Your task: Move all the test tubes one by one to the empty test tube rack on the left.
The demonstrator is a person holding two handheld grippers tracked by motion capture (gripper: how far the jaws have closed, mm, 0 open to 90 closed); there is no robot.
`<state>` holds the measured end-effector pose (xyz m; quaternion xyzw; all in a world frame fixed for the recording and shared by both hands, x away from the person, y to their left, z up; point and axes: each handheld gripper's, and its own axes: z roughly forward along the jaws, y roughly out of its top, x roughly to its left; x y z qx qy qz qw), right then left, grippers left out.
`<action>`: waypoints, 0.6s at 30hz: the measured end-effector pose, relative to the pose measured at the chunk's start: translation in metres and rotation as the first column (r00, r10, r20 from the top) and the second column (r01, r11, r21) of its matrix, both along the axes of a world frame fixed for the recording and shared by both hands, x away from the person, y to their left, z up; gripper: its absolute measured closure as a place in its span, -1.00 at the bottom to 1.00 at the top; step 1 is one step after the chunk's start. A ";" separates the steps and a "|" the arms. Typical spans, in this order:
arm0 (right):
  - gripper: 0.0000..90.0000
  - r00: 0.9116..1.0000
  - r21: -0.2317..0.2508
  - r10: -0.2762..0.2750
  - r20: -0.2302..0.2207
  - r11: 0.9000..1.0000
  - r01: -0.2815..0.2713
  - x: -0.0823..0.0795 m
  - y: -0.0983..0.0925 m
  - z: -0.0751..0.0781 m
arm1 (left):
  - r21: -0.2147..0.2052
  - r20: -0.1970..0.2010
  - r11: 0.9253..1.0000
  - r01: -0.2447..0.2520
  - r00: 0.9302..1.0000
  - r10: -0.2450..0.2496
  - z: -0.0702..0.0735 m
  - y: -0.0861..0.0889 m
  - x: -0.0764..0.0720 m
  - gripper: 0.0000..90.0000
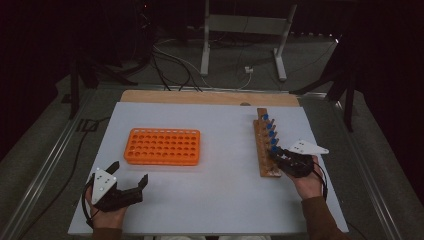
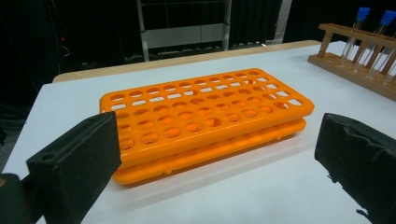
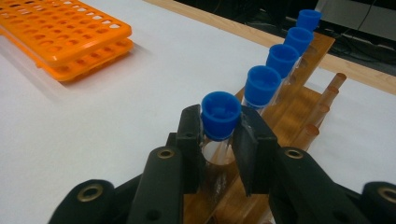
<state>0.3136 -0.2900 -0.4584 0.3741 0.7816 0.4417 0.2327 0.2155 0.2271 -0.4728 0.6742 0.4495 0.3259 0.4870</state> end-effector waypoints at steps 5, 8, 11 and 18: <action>0.68 1.000 -0.020 -0.011 -0.007 1.000 0.011 0.002 0.003 -0.001 | 0.006 -0.003 1.000 0.004 1.000 -0.004 0.000 -0.001 0.000 -0.97; 0.70 1.000 -0.029 -0.018 -0.012 0.999 0.018 0.003 0.005 0.001 | 0.006 -0.004 1.000 0.004 1.000 -0.004 0.000 -0.001 0.000 -0.97; 0.70 1.000 -0.030 -0.024 -0.013 0.999 0.024 0.002 0.006 0.005 | 0.009 -0.007 1.000 0.008 1.000 -0.008 -0.001 -0.001 0.001 -0.97; 0.70 0.999 -0.005 -0.034 -0.011 0.999 0.034 0.000 0.005 0.021 | 0.019 -0.014 1.000 0.017 1.000 -0.017 -0.002 -0.003 0.001 -0.97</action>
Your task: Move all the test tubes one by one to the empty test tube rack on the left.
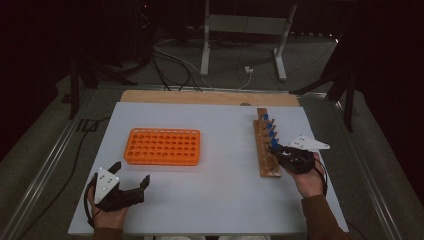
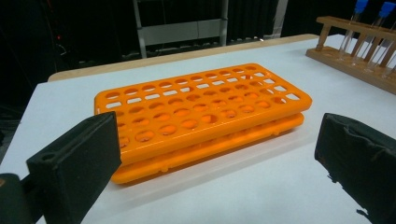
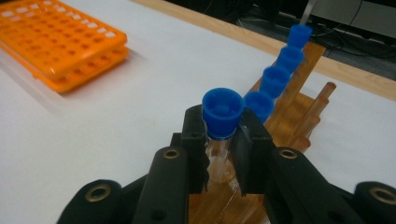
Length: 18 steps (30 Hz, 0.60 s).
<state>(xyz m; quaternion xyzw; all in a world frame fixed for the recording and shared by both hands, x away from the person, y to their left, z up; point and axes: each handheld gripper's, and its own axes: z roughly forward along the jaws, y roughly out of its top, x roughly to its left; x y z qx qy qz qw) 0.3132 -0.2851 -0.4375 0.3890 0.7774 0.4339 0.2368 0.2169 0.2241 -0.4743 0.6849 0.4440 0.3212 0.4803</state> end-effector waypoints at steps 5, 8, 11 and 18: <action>0.70 1.000 0.028 -0.019 -0.001 0.999 0.019 -0.003 -0.002 0.015 | 0.005 -0.021 1.000 -0.003 1.000 0.003 -0.002 -0.001 0.002 -0.97; 0.70 1.000 0.038 -0.022 -0.004 0.999 0.022 -0.003 -0.003 0.020 | 0.007 -0.030 1.000 -0.001 1.000 0.002 -0.003 -0.002 0.003 -0.97; 0.70 1.000 0.060 -0.028 0.006 0.998 0.028 -0.003 -0.004 0.028 | 0.015 -0.030 1.000 0.005 1.000 -0.005 -0.004 -0.003 0.003 -0.97; 0.70 1.000 0.062 -0.020 0.017 0.998 0.019 -0.003 -0.005 0.039 | 0.016 -0.028 0.997 0.079 0.997 -0.078 -0.002 -0.016 0.003 -0.97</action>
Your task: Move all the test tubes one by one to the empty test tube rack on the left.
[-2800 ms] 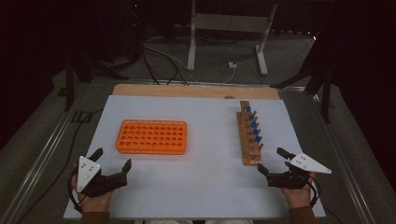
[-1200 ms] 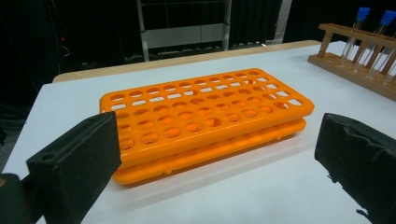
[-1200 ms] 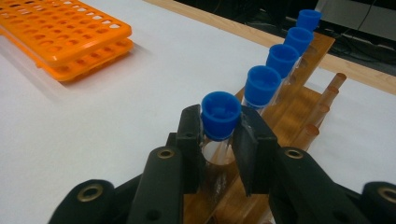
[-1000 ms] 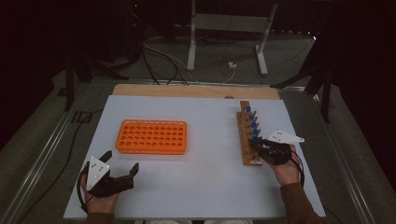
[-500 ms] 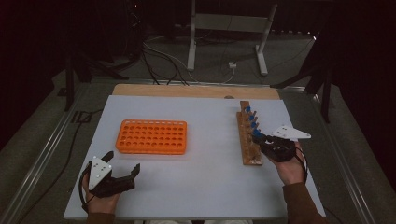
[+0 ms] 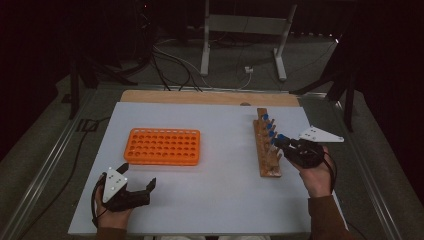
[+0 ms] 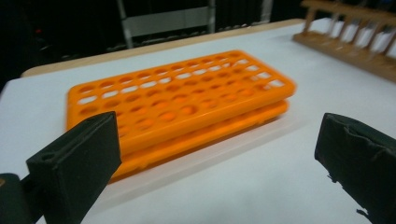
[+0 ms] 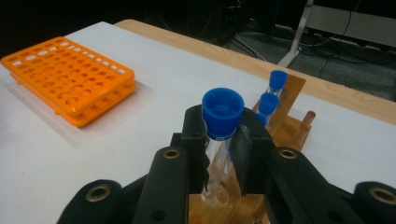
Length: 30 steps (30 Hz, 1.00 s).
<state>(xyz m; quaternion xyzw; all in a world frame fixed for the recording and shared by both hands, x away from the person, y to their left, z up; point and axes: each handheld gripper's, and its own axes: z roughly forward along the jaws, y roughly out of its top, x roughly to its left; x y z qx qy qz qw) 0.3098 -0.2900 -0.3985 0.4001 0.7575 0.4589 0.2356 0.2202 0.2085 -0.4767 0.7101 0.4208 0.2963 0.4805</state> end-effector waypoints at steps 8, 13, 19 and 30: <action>0.70 1.000 0.008 0.019 0.009 1.000 -0.019 -0.002 0.006 0.006 | 0.042 0.011 0.997 0.067 0.998 -0.068 0.014 -0.021 0.005 -0.97; 0.70 0.999 0.013 0.045 -0.005 0.999 -0.044 -0.002 0.015 0.005 | 0.014 -0.008 0.994 0.105 0.994 -0.105 0.024 -0.036 0.019 -0.97; 0.70 0.996 0.028 0.083 -0.028 0.996 -0.083 -0.001 0.026 -0.001 | 0.021 -0.006 0.987 0.162 0.987 -0.162 0.033 -0.062 0.040 -0.97; 0.70 0.984 0.051 0.169 -0.061 0.985 -0.166 -0.001 0.055 -0.009 | -0.012 -0.030 0.959 0.283 0.958 -0.284 0.026 -0.125 0.064 -0.97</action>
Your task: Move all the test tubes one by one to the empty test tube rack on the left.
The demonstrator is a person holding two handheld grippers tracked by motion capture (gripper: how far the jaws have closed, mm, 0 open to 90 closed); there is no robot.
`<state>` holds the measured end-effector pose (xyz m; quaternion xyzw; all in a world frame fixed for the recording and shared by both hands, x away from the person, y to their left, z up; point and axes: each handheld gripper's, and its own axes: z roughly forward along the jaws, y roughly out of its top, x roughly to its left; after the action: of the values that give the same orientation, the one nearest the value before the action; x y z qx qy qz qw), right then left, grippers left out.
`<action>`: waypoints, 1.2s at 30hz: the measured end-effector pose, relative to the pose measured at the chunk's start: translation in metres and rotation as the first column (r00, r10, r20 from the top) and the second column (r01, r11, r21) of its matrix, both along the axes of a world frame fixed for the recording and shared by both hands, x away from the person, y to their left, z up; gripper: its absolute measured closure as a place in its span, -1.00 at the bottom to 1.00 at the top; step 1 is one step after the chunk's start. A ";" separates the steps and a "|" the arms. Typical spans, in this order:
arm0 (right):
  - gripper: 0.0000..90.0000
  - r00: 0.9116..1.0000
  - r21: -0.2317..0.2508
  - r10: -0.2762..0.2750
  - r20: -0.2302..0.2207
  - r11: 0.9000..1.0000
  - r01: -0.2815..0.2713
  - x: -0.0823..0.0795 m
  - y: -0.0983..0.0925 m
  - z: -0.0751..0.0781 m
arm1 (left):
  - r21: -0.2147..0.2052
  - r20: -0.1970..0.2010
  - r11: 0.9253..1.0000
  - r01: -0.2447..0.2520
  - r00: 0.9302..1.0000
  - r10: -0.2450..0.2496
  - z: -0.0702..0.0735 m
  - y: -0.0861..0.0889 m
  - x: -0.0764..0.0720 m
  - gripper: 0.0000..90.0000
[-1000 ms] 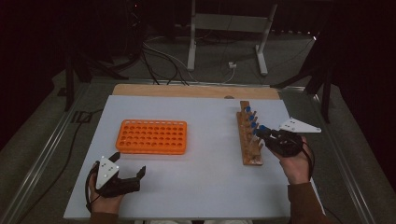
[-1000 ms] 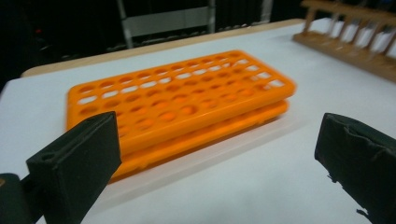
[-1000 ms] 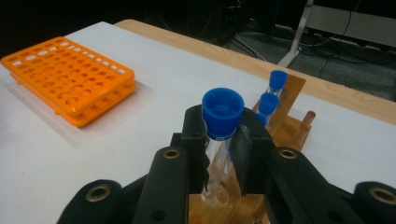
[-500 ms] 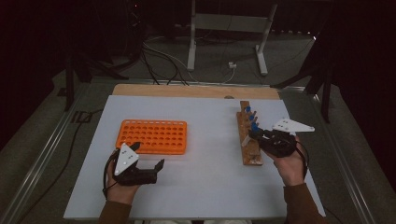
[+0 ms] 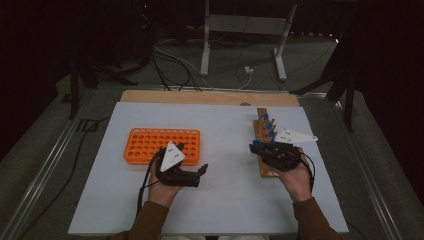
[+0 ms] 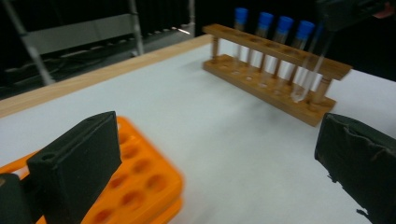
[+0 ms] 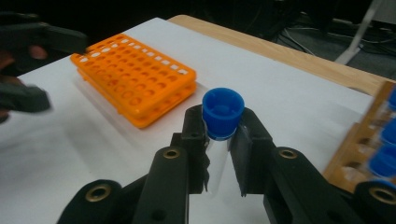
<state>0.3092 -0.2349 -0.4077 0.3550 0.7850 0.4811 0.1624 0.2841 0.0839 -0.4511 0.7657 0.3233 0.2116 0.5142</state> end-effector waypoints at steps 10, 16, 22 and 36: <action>0.70 0.998 -0.013 0.054 -0.011 0.998 -0.055 -0.003 0.021 -0.006 | -0.016 -0.027 0.997 0.081 0.996 -0.082 -0.001 -0.043 0.011 -0.53; 0.70 0.996 -0.019 0.084 -0.010 0.996 -0.084 -0.007 0.032 -0.008 | 0.005 -0.026 0.989 0.147 0.989 -0.147 -0.004 -0.070 0.012 -0.12; 0.70 0.995 -0.003 0.099 -0.021 0.995 -0.099 -0.007 0.033 -0.007 | 0.009 -0.012 0.980 0.199 0.980 -0.199 -0.004 -0.083 0.010 0.47; 0.19 0.996 0.048 0.088 -0.018 0.995 -0.088 -0.005 0.025 -0.006 | 0.013 -0.003 0.982 0.187 0.982 -0.187 -0.006 -0.080 0.013 0.74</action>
<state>0.3043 -0.2100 -0.4134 0.3285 0.7900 0.5024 0.1248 0.2974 0.0043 -0.4572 0.7964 0.2490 0.1638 0.5263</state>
